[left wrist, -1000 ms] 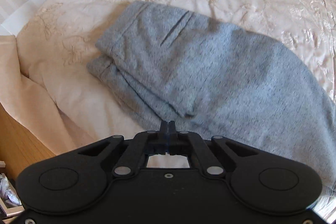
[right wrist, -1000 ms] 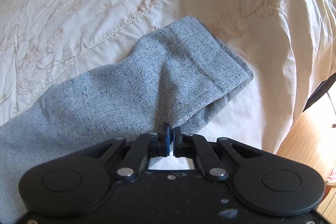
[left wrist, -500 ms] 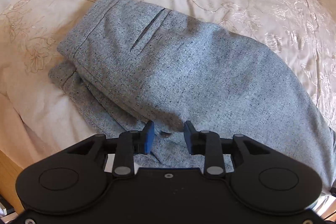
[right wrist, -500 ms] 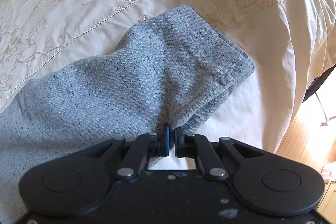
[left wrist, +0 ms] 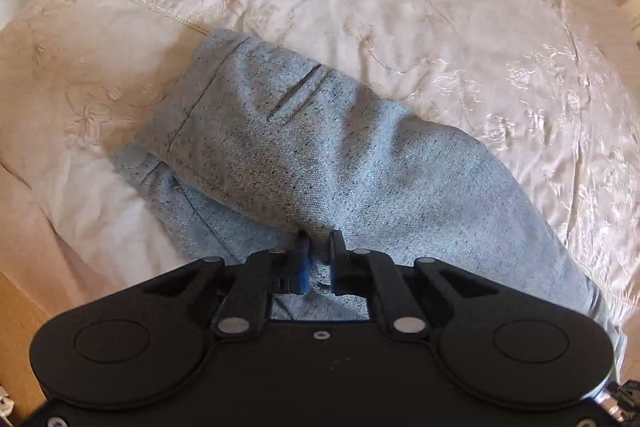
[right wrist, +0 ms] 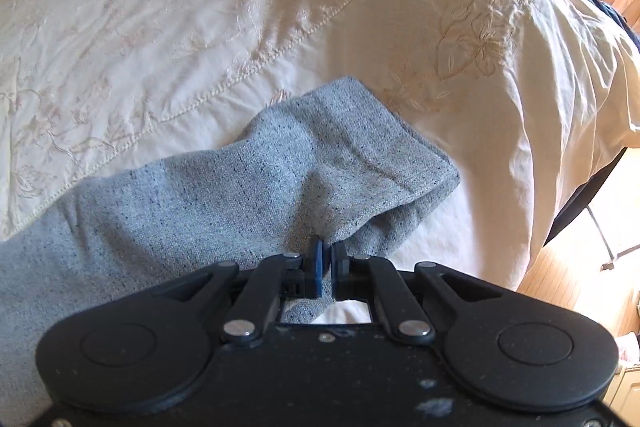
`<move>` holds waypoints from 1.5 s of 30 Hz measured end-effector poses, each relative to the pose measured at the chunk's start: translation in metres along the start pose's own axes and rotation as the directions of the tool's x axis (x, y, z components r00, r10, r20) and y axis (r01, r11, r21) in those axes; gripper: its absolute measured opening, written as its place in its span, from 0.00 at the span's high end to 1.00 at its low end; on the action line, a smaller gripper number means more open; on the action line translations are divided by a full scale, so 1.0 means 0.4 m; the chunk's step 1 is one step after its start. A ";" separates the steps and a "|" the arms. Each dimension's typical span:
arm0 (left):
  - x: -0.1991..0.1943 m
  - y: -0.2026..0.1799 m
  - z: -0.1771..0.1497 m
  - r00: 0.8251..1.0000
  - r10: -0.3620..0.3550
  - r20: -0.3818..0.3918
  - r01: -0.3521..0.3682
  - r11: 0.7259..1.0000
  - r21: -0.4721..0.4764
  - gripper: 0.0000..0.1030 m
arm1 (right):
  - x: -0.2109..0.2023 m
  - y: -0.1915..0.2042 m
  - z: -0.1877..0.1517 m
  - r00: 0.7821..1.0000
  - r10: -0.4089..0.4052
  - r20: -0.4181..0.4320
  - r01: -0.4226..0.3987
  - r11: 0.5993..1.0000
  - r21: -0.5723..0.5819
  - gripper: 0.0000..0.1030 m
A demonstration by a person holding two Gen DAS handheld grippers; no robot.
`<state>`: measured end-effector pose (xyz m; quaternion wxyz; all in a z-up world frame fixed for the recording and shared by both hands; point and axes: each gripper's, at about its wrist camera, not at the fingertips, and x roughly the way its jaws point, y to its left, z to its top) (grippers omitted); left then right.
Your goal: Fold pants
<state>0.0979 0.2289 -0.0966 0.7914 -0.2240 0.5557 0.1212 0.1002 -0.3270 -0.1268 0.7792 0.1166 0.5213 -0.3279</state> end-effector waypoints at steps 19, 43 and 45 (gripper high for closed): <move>-0.035 -0.101 -0.159 0.946 0.293 0.142 -0.306 0.948 0.084 0.77 | -0.037 -0.149 -0.038 0.983 0.149 0.108 -0.128 0.974 -0.185 0.70; 0.288 -0.620 -0.379 0.972 0.220 -0.084 -0.157 0.870 0.468 0.79 | 0.280 -0.167 0.241 0.927 0.363 -0.098 -0.347 0.727 -0.592 0.66; 0.292 -0.613 -0.364 0.972 0.217 -0.088 -0.155 0.878 0.453 0.79 | 0.276 -0.170 0.236 0.930 0.354 -0.098 -0.341 0.736 -0.585 0.75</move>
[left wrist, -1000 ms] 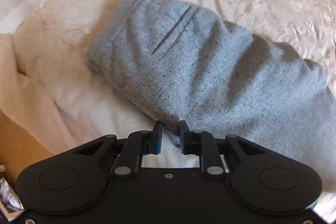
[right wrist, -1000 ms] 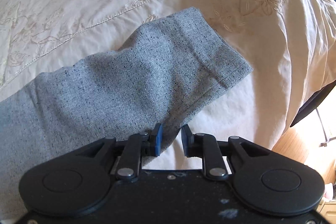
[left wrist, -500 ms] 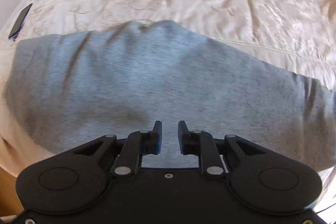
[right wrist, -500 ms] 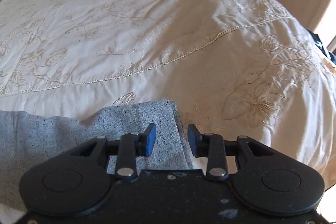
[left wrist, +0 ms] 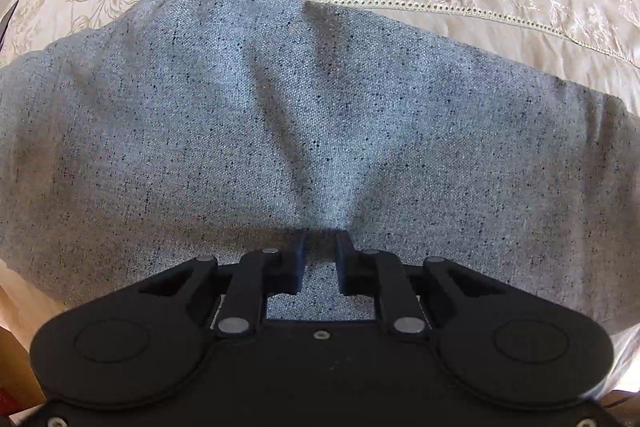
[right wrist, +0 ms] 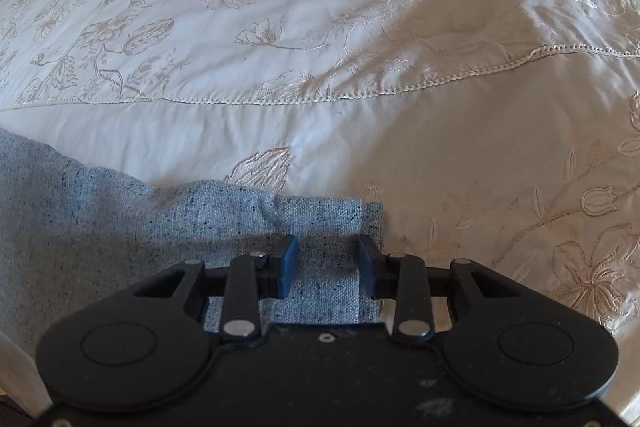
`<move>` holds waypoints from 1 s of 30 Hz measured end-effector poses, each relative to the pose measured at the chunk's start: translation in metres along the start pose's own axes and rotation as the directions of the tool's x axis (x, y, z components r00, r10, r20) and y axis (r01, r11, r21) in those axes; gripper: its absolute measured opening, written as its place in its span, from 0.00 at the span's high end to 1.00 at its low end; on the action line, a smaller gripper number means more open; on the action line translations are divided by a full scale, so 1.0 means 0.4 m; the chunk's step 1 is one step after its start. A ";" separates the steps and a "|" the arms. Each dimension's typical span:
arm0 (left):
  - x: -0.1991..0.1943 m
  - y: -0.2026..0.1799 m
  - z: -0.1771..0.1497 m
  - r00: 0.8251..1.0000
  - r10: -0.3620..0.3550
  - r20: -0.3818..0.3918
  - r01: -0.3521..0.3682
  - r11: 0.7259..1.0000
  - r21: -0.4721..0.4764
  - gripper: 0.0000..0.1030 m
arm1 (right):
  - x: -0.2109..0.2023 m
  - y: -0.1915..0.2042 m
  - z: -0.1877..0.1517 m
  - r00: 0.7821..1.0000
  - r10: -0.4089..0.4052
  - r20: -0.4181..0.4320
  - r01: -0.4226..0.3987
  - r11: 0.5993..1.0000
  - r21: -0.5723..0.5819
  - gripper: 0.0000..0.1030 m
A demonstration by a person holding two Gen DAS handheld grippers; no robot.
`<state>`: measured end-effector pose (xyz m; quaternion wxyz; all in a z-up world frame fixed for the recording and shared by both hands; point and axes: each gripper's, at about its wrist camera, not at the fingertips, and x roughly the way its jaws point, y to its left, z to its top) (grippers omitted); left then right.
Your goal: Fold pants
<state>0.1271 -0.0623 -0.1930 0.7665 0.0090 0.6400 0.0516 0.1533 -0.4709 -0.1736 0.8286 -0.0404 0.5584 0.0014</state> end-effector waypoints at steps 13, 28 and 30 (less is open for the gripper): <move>-0.108 0.026 0.038 0.988 -0.015 0.154 0.018 1.000 -0.016 0.71 | -0.089 -0.031 -0.015 0.999 0.016 0.044 -0.023 0.989 0.144 0.81; -0.141 0.167 0.098 0.993 -0.041 0.111 0.039 0.999 0.016 0.61 | -0.192 0.425 0.140 0.983 0.172 0.057 -0.169 0.984 -0.047 0.69; -0.167 0.231 0.123 0.987 -0.011 0.163 0.006 1.000 0.031 0.61 | -0.219 0.515 0.160 0.979 0.166 0.116 -0.158 0.985 -0.070 0.69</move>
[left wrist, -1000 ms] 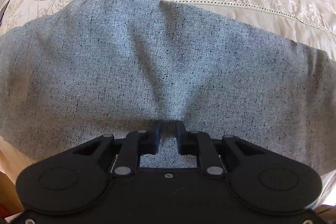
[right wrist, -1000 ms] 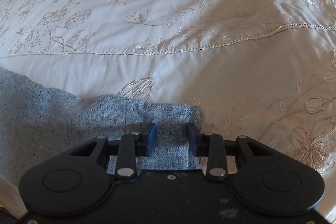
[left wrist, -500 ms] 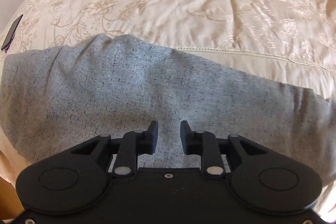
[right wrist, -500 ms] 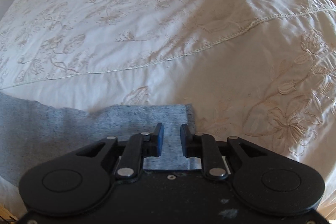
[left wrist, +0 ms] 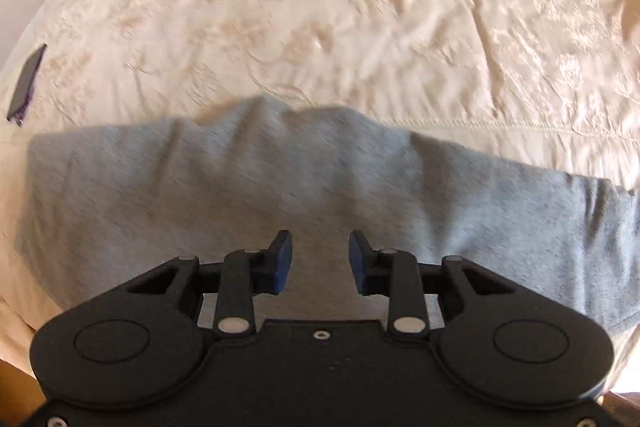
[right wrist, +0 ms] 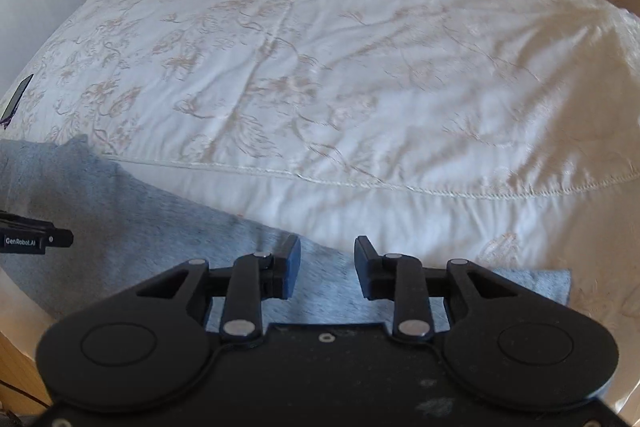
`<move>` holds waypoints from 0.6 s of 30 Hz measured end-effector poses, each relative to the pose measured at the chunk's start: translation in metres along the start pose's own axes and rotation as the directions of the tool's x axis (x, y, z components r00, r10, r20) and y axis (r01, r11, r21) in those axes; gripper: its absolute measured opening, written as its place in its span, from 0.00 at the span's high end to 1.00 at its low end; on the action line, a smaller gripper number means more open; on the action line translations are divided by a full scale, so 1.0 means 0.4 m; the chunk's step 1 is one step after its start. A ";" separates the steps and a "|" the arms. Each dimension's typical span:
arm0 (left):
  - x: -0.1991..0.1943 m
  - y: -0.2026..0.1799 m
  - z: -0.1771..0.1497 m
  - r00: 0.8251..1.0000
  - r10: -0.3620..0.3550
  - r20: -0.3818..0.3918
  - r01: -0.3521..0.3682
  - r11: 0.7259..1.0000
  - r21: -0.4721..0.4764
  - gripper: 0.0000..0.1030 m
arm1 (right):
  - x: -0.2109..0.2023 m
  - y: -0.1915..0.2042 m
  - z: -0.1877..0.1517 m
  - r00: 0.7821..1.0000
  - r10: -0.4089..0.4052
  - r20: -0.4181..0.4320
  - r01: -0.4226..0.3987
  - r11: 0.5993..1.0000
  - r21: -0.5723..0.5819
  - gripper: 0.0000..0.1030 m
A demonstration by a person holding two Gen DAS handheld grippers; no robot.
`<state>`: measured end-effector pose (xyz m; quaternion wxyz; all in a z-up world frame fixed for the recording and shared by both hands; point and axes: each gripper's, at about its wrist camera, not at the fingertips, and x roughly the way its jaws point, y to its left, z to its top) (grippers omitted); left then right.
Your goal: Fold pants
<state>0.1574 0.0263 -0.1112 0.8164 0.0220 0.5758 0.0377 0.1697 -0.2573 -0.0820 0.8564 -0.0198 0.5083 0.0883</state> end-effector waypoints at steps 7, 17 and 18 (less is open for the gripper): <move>0.078 0.232 0.104 0.999 0.025 0.037 -0.023 0.998 -0.064 0.61 | 0.041 0.291 0.117 0.994 0.103 0.024 -0.102 0.994 -0.024 0.68; 0.242 0.376 -0.046 0.989 -0.075 -0.124 0.066 0.995 -0.073 0.61 | 0.191 0.547 0.240 0.972 0.236 -0.021 -0.237 0.971 -0.041 0.68; 0.239 0.370 -0.048 0.989 -0.072 -0.126 0.066 0.997 -0.050 0.61 | 0.209 0.559 0.247 0.969 0.245 -0.016 -0.245 0.969 -0.040 0.68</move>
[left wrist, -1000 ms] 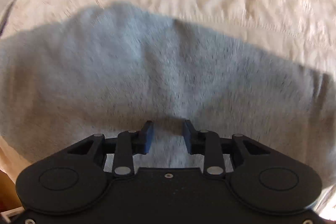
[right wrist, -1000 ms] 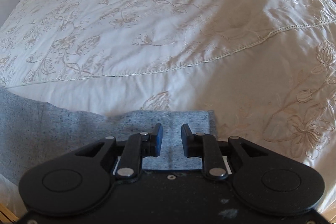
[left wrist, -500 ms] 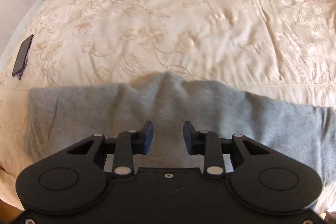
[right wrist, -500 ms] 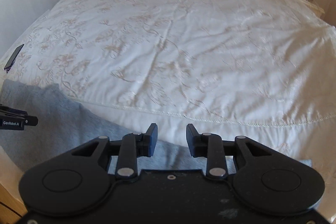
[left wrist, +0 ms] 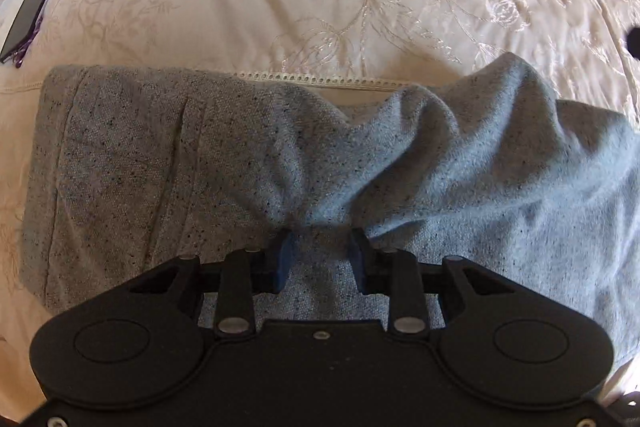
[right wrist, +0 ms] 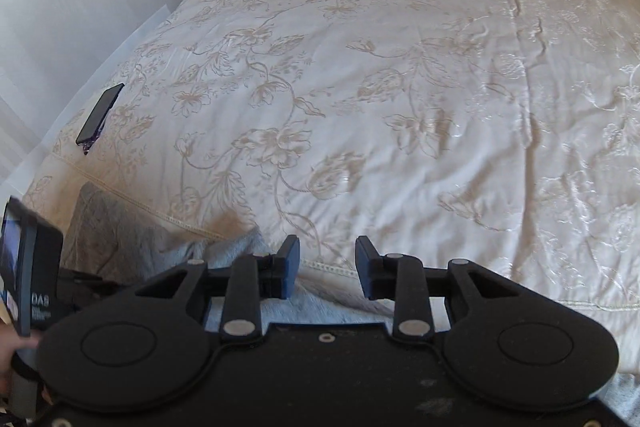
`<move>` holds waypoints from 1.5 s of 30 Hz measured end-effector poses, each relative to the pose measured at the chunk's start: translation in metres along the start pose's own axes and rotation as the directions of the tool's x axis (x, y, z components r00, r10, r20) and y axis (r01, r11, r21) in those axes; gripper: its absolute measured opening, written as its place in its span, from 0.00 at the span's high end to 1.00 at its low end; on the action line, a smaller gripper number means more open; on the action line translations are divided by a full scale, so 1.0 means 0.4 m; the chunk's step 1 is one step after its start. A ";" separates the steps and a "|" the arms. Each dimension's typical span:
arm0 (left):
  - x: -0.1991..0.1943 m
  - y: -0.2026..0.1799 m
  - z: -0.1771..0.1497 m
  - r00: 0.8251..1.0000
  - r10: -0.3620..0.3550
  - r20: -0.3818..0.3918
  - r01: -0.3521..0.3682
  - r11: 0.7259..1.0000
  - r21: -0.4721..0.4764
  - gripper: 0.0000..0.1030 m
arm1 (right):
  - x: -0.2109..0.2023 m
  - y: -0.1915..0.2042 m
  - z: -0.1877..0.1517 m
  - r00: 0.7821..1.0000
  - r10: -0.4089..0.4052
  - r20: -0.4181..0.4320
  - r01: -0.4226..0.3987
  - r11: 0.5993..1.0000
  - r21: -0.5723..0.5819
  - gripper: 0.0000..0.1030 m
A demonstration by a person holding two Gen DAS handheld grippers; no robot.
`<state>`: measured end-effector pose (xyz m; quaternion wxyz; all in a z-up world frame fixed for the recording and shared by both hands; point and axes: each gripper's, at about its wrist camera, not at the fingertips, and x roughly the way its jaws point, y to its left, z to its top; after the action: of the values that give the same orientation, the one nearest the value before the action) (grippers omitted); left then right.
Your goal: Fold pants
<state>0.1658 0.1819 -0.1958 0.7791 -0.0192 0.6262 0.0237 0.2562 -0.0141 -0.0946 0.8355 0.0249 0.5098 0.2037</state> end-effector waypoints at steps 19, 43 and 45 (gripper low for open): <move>0.014 0.031 0.000 0.997 -0.081 -0.010 0.081 0.997 0.001 0.61 | 0.045 0.164 -0.237 0.976 0.028 -0.216 -0.054 0.992 -0.113 0.68; 0.017 0.084 -0.007 0.986 -0.160 0.050 0.159 0.987 0.021 0.57 | 0.189 0.137 -0.117 0.979 0.101 -0.178 -0.059 0.973 0.225 0.61; 0.013 0.094 -0.012 0.984 -0.168 0.057 0.168 0.986 0.013 0.57 | 0.235 0.135 -0.098 0.973 0.083 -0.214 -0.035 0.974 0.222 0.69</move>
<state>0.1599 0.2191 -0.2020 0.7963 -0.0680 0.5995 -0.0442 0.2426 0.0632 -0.1790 0.7591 0.1084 0.6181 0.1732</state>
